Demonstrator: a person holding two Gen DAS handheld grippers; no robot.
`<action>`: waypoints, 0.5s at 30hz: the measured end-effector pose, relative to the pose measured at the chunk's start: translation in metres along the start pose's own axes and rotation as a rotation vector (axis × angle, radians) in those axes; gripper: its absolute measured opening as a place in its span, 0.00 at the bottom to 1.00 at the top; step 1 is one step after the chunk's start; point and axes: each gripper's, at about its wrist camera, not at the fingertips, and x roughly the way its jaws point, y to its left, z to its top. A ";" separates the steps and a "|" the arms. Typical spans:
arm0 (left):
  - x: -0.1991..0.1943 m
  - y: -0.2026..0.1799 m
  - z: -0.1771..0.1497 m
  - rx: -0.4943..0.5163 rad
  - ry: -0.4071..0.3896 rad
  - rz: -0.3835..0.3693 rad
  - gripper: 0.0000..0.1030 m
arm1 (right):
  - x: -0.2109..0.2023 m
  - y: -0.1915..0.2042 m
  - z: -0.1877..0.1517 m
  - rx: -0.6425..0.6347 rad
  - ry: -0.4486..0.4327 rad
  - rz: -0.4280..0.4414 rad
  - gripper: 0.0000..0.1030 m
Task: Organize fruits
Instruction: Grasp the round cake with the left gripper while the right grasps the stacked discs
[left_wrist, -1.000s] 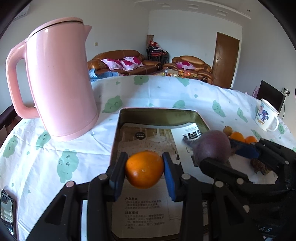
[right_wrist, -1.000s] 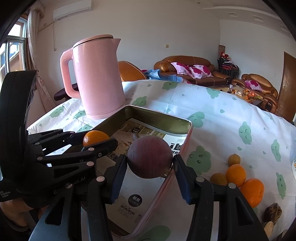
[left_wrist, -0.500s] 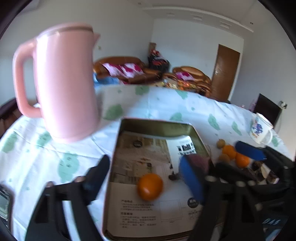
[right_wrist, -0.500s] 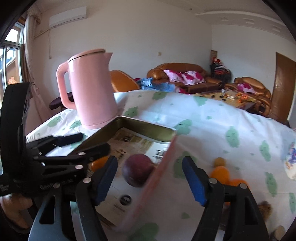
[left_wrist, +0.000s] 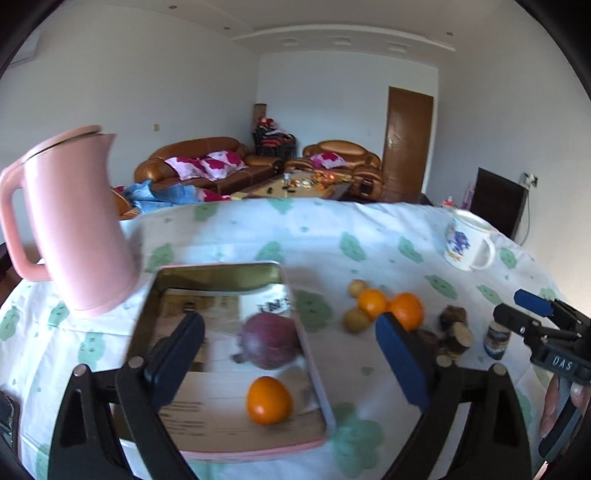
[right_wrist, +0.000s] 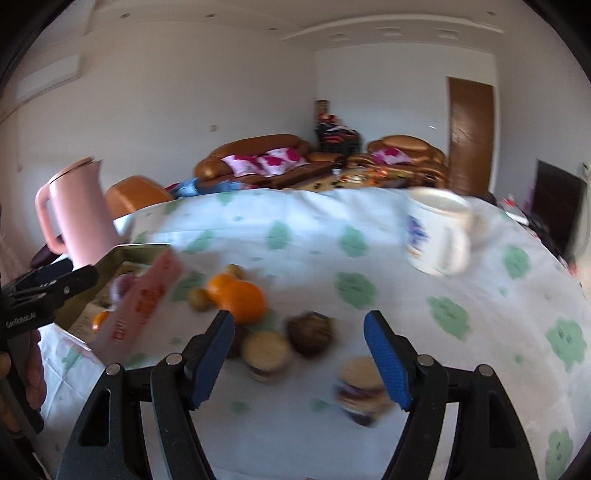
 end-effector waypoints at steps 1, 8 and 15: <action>0.002 -0.009 -0.002 0.006 0.013 -0.018 0.93 | -0.001 -0.006 -0.003 0.008 0.005 -0.014 0.72; 0.020 -0.059 -0.010 0.071 0.080 -0.090 0.93 | 0.002 -0.024 -0.016 0.029 0.049 -0.057 0.72; 0.041 -0.110 -0.018 0.179 0.133 -0.176 0.83 | 0.017 -0.031 -0.020 0.056 0.139 -0.049 0.72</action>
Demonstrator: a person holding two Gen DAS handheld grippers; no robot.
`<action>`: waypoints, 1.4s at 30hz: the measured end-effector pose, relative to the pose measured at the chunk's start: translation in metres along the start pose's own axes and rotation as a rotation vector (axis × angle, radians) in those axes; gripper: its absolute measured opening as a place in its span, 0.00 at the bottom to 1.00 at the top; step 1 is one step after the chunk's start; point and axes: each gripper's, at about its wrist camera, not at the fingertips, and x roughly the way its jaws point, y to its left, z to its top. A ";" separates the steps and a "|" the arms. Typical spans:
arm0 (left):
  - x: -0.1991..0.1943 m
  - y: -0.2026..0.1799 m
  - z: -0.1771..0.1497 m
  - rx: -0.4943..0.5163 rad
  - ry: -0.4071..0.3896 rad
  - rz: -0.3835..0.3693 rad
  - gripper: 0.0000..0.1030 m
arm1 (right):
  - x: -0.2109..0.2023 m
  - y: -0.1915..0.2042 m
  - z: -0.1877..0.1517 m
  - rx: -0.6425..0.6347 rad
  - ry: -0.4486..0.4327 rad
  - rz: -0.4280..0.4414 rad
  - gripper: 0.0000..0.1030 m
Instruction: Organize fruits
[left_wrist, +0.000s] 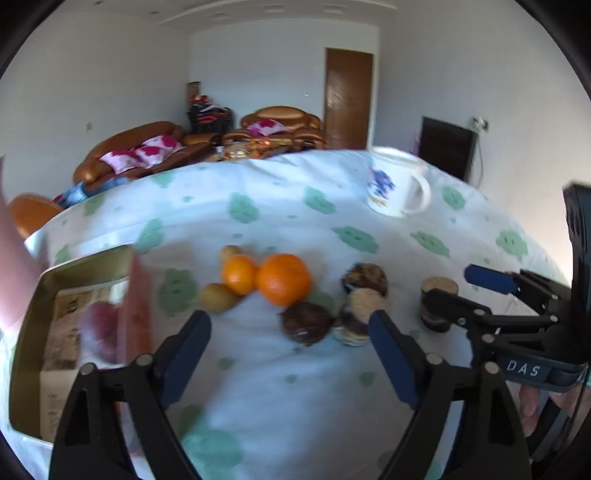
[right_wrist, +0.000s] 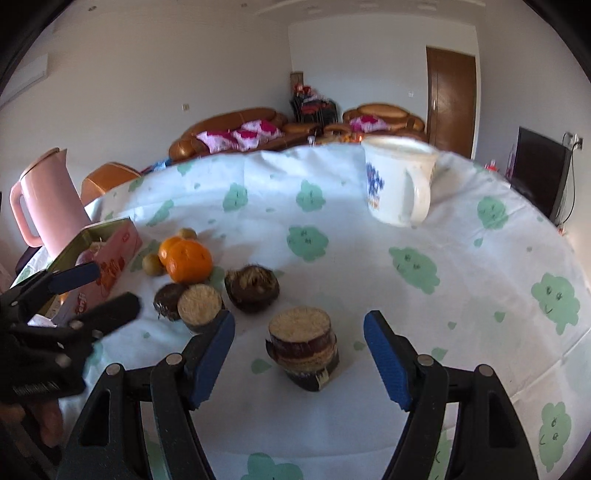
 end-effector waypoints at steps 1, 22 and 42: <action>0.005 -0.006 0.000 0.017 0.013 -0.008 0.79 | 0.002 -0.001 0.000 0.004 0.014 0.005 0.72; 0.048 -0.052 0.008 0.174 0.120 -0.094 0.42 | 0.012 -0.023 -0.002 0.123 0.075 0.005 0.44; 0.025 -0.038 0.010 0.114 0.000 -0.101 0.41 | 0.007 -0.013 -0.001 0.061 0.040 0.008 0.42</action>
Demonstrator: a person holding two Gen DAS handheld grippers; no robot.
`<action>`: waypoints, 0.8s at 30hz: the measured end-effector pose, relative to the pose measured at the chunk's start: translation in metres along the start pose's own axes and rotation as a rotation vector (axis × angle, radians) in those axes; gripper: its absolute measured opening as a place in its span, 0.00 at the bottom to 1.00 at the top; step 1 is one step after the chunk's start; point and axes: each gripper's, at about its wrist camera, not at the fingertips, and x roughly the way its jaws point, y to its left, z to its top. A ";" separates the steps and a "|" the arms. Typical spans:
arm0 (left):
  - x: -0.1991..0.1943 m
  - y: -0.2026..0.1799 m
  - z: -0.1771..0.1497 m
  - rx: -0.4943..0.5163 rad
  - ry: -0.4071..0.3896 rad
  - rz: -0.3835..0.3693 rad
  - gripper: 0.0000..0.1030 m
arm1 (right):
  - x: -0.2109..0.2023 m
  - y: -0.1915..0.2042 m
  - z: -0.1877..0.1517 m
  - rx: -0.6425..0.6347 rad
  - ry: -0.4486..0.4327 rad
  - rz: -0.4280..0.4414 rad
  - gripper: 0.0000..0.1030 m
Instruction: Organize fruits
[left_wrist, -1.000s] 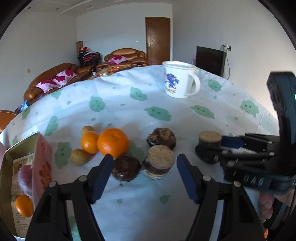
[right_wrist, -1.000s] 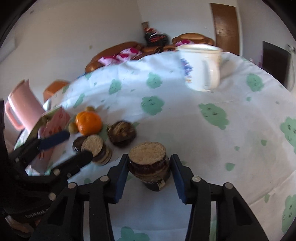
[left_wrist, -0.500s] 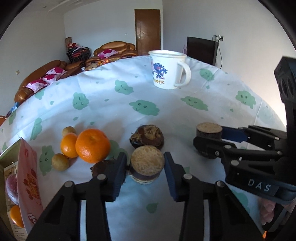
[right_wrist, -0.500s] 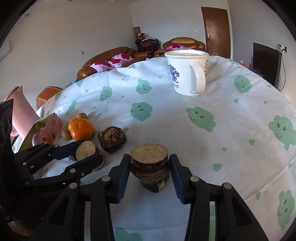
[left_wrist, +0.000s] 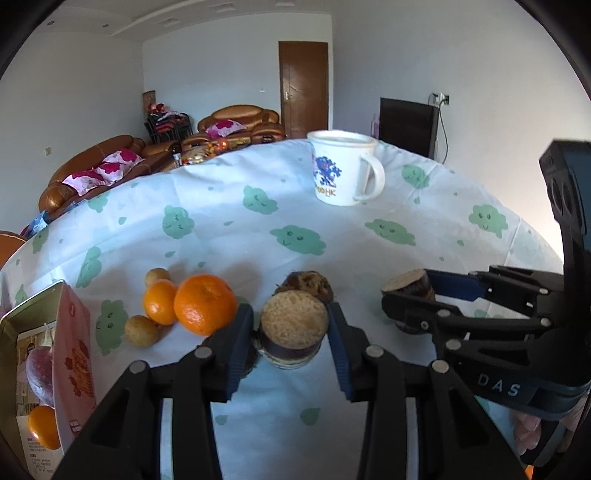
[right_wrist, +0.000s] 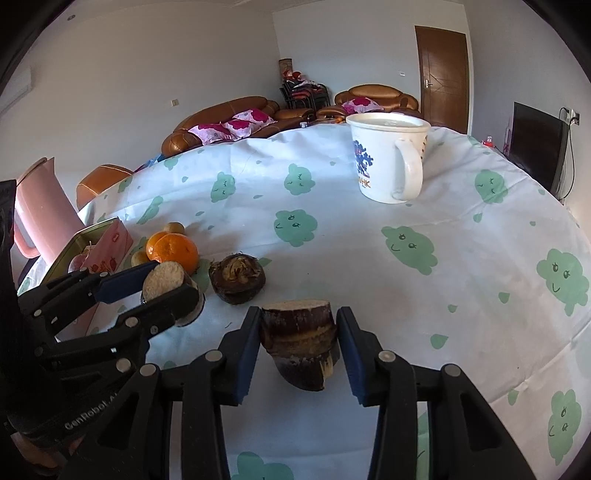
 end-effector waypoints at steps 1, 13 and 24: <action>-0.001 0.000 0.000 -0.003 -0.007 0.004 0.41 | -0.001 0.000 0.000 -0.001 -0.004 -0.001 0.42; -0.009 0.007 -0.001 -0.040 -0.051 0.026 0.41 | -0.012 0.003 -0.001 -0.022 -0.060 0.020 0.42; -0.014 0.010 -0.002 -0.056 -0.080 0.050 0.41 | -0.019 0.009 -0.002 -0.053 -0.099 0.023 0.42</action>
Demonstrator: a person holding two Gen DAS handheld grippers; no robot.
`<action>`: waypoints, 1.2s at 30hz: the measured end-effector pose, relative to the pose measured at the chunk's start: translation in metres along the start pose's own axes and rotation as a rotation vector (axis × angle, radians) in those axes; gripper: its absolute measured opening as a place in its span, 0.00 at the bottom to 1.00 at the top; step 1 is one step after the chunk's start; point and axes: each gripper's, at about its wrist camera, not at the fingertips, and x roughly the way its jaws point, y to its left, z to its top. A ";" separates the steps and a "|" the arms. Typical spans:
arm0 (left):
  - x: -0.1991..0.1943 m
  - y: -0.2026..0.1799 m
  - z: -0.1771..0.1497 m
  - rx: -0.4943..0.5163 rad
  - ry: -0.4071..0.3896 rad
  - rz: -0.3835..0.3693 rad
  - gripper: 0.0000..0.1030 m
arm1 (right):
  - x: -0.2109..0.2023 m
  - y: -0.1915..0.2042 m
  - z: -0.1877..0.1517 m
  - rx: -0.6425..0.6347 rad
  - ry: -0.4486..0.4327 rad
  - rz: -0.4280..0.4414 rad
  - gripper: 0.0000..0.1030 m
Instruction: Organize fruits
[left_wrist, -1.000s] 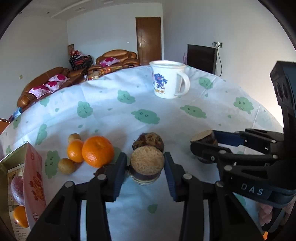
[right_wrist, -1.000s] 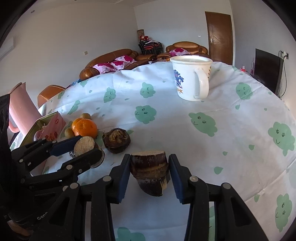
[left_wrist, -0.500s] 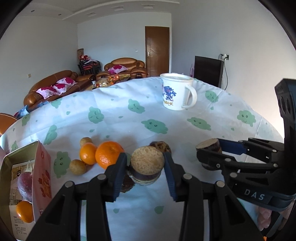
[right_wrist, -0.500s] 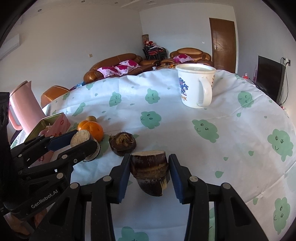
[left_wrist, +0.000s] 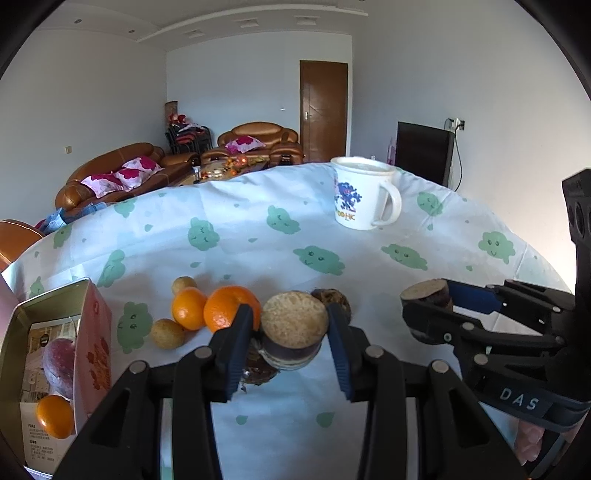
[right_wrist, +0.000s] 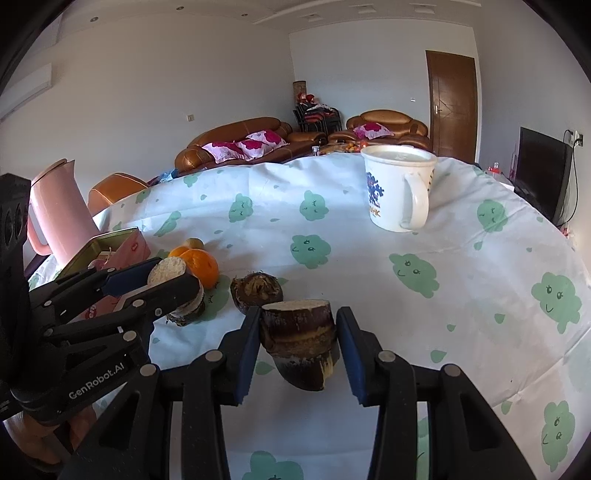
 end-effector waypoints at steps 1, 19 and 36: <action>-0.001 0.000 0.000 0.000 -0.003 0.003 0.41 | 0.000 0.000 0.000 -0.001 -0.003 0.001 0.42; -0.011 0.000 -0.001 0.005 -0.052 0.030 0.41 | -0.009 0.003 -0.001 -0.020 -0.052 0.026 0.42; -0.017 0.000 0.000 0.007 -0.078 0.044 0.41 | -0.019 0.006 -0.002 -0.037 -0.101 0.030 0.42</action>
